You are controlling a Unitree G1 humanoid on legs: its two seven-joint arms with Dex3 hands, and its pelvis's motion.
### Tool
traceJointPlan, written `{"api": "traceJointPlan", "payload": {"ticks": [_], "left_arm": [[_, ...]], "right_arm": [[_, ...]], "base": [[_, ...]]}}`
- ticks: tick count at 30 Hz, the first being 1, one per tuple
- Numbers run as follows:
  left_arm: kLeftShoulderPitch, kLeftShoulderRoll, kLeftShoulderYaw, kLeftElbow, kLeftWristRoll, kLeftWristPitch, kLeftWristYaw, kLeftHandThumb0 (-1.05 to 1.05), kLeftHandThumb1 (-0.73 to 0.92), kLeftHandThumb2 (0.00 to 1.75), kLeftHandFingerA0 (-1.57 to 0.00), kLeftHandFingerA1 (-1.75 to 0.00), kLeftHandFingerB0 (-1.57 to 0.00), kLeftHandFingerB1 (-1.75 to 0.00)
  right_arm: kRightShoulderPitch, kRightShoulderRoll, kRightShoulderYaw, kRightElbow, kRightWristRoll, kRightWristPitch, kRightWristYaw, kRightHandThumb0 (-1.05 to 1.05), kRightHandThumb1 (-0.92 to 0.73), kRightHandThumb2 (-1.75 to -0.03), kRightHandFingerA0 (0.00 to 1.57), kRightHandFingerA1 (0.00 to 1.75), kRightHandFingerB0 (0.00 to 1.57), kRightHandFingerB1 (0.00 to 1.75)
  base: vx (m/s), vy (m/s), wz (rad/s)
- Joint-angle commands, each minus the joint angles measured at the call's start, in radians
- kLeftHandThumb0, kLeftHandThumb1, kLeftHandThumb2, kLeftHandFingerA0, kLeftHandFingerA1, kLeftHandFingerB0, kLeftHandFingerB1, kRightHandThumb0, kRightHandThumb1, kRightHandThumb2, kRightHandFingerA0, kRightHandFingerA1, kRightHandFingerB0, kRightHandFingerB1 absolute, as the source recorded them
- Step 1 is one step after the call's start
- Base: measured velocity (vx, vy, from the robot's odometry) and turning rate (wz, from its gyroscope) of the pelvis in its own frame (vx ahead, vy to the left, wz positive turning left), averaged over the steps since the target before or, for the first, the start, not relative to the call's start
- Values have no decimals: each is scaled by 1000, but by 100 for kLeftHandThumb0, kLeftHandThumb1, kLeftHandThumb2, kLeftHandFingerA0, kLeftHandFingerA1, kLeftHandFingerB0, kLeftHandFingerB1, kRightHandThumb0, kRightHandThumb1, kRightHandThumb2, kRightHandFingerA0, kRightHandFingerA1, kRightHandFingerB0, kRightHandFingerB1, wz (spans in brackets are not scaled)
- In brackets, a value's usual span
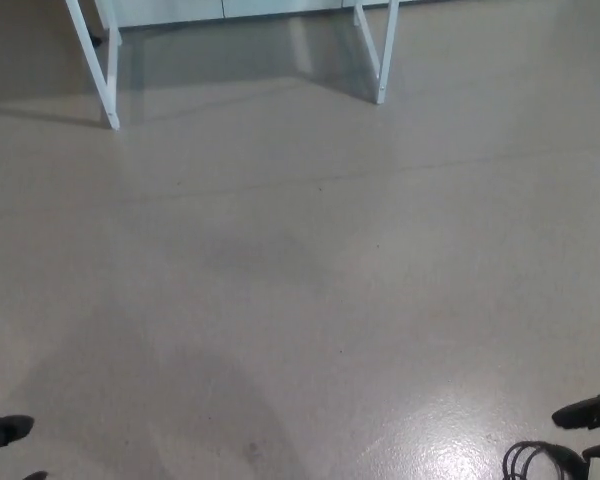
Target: The robot picks up a bottle from a person using its left hand and walk towards the table in frontand put the bottle on the table.
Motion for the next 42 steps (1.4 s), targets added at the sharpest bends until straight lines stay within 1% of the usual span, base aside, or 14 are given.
{"api": "traceJointPlan", "payload": {"ticks": [1, 12, 13, 23, 30, 31, 32, 33, 36, 38, 39, 40, 41, 42], "left_arm": [[13, 22, -1, 5, 10, -46, -24, -33, 68, 60, -44, -40, -30, -33], [6, 17, 2, 27, 17, -53, -5, -34, 70, 62, -40, -40, -26, -32], [24, 15, 0, 25, 19, -58, -2, -40, 61, 71, -30, -42, -23, -38], [57, 15, -10, 24, 33, -69, 10, -35, 69, 61, -31, -36, -24, -31], [64, 0, 31, 18, -16, -75, -19, -45, 55, 68, -20, -39, -15, -34], [106, -23, 58, -51, -71, -143, -51, -49, 49, 57, -14, -32, -6, -19], [197, -58, 91, -220, -157, -278, -104, -59, 43, 67, -10, -38, -7, -18], [232, -62, 83, -305, -158, -318, -111, -59, 43, 67, -10, -38, -7, -18], [253, -69, 91, -352, -156, -310, -119, -59, 43, 67, -10, -38, -7, -18], [413, -49, 59, -792, -290, -281, -226, -61, 38, 77, -5, -38, -5, -15], [426, -45, 57, -835, -303, -267, -236, -61, 38, 77, -5, -38, -5, -15], [457, -12, 42, -960, -334, -259, -267, -60, 37, 76, -2, -34, -1, -11], [467, -1, 40, -1004, -340, -247, -274, -61, 45, 56, -6, -30, 0, -17], [482, 17, 37, -1084, -354, -217, -280, -59, 36, 77, -1, -33, 0, -14]], "right_arm": [[4, -17, 0, 35, -15, -80, -37, -74, -45, -57, 43, 71, 48, 66], [12, -17, -22, 50, 0, -122, -34, -70, -47, -56, 44, 74, 41, 66], [29, -18, -23, 53, 0, -125, -32, -67, -47, -57, 45, 73, 40, 65], [63, -14, -35, 58, -4, -112, -23, -59, -46, -60, 44, 72, 39, 65], [70, -13, -35, 57, -5, -116, -22, -65, -46, -62, 41, 72, 40, 67], [73, -14, -33, 58, -7, -116, -22, -59, -47, -58, 43, 70, 39, 64], [77, -15, -32, 59, -8, -113, -19, -59, -31, -84, 43, 71, 36, 65], [76, -15, -34, 59, -5, -112, -14, -59, -31, -84, 43, 71, 36, 65], [76, -15, -34, 59, -5, -111, -13, -59, -31, -84, 43, 71, 36, 65], [72, -10, -37, 60, 0, -101, -5, -56, -30, -82, 45, 71, 37, 64], [72, -10, -38, 60, 0, -102, -6, -56, -30, -82, 45, 71, 37, 64], [75, -12, -33, 62, -6, -107, -9, -59, -45, -57, 45, 70, 42, 63], [76, -12, -31, 62, -7, -107, -9, -59, -45, -57, 45, 70, 42, 63], [76, -11, -32, 62, -7, -106, -9, -58, -44, -58, 45, 71, 42, 64]], "base": [[0, 0, 0], [0, 0, 0], [0, 0, 0], [0, 0, 0], [0, 0, 0], [0, 0, 0], [0, 0, 0], [0, 0, 0], [0, 0, 0], [0, 0, 0], [0, 0, 0], [0, 0, 0], [0, 0, 0], [0, 0, 0]]}}
